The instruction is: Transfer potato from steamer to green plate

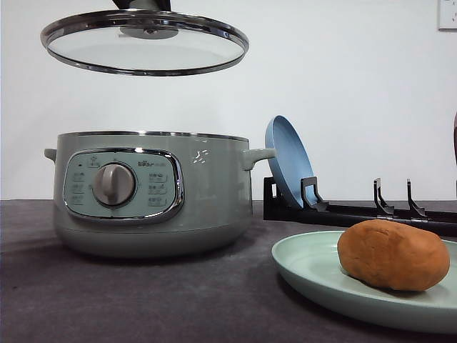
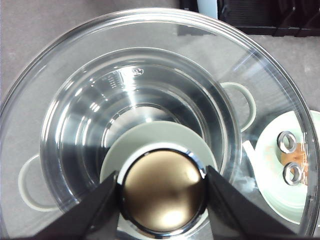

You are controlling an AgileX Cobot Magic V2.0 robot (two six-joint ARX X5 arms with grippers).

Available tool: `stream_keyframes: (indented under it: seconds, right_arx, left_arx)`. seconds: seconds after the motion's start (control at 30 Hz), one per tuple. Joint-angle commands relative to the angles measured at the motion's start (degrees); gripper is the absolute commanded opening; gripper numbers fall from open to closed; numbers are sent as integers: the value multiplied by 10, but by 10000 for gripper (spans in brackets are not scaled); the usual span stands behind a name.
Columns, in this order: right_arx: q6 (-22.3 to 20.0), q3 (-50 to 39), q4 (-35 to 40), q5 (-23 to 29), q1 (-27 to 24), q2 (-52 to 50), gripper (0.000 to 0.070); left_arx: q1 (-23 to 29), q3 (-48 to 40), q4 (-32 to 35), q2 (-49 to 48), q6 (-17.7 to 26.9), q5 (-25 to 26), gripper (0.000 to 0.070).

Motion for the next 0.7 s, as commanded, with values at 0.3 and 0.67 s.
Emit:
stream_keyframes:
  seconds: [0.3, 0.67]
  right_arx:
    - [10, 9, 5, 2, 3, 4, 695]
    - [10, 9, 0, 2, 3, 4, 695]
  left_arx:
    - [-3, 17, 10, 60, 3, 0, 0]
    - [-3, 17, 1, 102, 3, -8, 0]
